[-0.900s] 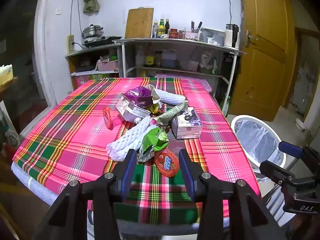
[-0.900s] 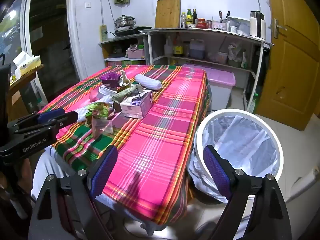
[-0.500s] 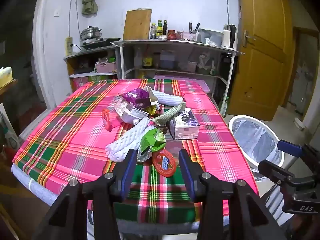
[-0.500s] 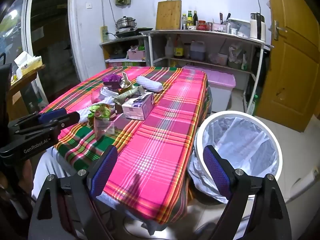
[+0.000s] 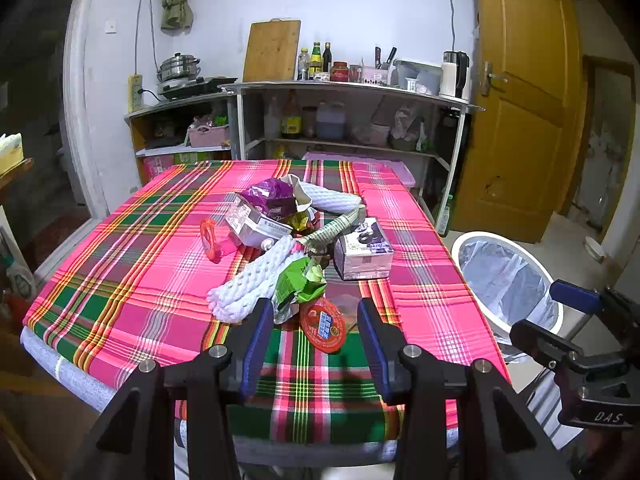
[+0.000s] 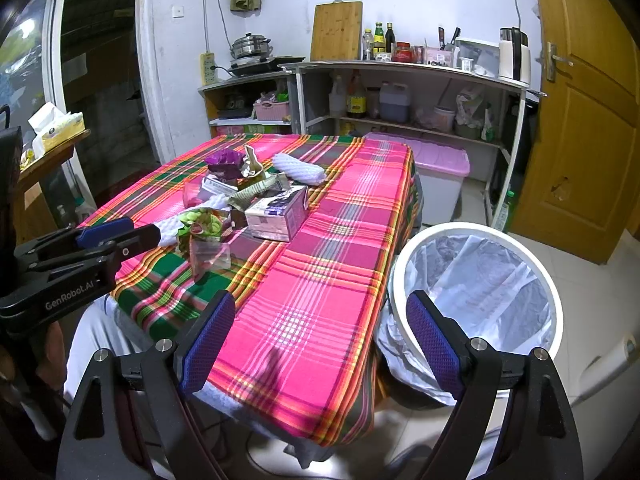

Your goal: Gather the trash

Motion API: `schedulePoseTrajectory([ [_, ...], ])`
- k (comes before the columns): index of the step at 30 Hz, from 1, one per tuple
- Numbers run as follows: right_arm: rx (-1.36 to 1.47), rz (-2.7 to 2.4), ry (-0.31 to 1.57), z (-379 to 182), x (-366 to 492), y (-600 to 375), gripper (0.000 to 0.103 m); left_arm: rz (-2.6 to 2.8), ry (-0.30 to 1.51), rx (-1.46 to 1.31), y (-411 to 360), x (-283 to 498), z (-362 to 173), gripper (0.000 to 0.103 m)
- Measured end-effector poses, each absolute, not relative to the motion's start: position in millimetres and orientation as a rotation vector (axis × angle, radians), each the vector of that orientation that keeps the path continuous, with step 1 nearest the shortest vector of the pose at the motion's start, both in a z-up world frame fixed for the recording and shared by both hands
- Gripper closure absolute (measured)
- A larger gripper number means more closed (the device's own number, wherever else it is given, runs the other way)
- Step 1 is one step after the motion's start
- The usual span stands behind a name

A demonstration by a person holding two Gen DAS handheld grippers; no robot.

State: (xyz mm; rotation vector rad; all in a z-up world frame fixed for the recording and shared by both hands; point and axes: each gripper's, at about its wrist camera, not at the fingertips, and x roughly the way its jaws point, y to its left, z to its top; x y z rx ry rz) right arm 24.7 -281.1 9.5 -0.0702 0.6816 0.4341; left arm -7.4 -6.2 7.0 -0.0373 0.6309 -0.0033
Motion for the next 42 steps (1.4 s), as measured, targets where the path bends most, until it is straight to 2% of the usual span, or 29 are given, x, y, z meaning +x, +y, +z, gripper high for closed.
schedulePoseTrajectory([
  [42,-0.074,0.431,0.676,13.7,22.2,-281.8,0.015,-0.012,0.635,-0.044,-12.1,-7.9,7.0,0.06],
])
